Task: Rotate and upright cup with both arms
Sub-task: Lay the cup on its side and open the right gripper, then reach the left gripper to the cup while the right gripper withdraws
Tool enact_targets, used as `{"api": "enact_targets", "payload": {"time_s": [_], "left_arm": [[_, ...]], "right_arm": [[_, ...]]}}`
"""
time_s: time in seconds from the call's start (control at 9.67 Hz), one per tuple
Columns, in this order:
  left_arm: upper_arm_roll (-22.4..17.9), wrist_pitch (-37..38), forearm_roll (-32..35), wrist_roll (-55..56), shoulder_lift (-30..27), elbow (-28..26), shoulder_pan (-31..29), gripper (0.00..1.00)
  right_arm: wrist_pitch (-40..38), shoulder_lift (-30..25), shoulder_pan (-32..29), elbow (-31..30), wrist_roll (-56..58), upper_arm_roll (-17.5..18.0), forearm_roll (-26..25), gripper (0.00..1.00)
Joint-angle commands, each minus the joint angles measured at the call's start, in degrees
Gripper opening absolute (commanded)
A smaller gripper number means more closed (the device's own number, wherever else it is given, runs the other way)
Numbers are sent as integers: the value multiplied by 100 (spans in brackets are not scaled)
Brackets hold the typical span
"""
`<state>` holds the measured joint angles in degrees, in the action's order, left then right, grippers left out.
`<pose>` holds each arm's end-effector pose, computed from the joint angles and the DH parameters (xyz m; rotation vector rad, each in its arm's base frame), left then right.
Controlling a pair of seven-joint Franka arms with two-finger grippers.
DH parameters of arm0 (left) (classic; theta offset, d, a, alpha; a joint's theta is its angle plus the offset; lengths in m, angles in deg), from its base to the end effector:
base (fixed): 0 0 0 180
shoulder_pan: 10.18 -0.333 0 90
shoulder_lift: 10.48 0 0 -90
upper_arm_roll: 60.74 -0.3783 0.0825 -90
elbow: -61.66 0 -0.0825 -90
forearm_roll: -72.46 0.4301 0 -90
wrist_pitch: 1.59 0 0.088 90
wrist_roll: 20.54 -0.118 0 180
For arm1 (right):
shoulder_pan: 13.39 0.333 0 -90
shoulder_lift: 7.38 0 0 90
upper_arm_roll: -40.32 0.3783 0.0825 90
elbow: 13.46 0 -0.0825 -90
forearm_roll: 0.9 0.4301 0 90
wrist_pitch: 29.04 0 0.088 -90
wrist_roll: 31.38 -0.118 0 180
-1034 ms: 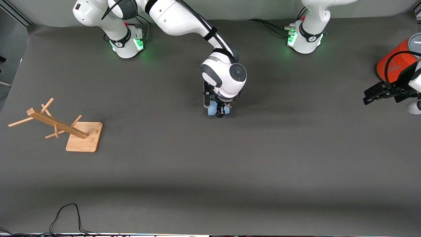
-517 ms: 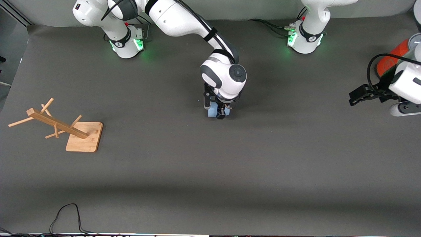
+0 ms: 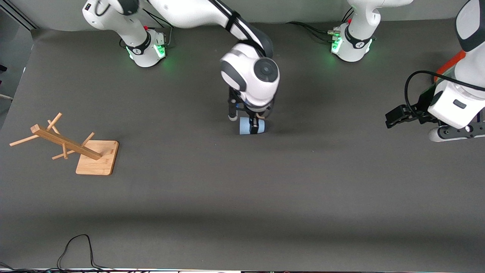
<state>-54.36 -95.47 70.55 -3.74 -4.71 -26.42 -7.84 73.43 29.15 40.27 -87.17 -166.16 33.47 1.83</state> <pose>0.6352 -0.0974 0.6371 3.0900 0.2226 -0.0135 0.5238 0.5977 0.3900 2.1715 -2.0849 0.0430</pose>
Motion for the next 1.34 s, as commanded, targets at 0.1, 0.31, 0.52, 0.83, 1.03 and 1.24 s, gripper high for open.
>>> {"api": "enact_targets", "payload": {"time_s": [0.1,0.31,0.52,0.83,1.03,1.24], "left_arm": [[-57,-367,-3,866,143,-25,581,100],[-66,-525,207,1560,336,-7,1169,100],[-66,-718,681,2499,652,46,1854,100],[-66,-667,1305,3617,1284,439,2943,100],[-66,-614,1640,3997,1654,625,3533,100],[-75,-221,1921,4391,1988,765,4156,100]], "right_arm": [[-875,-1978,-1406,-1196,2306,675,78,100],[-1586,-2718,-2224,-1427,4405,676,79,100],[-1974,-3176,-3121,-1471,6236,667,52,100],[-2152,-3556,-4177,-1506,8908,606,-1,100],[-2179,-3600,-4775,-1498,10481,606,-158,100],[-2109,-3600,-5197,-1471,11933,597,-194,100]]}}
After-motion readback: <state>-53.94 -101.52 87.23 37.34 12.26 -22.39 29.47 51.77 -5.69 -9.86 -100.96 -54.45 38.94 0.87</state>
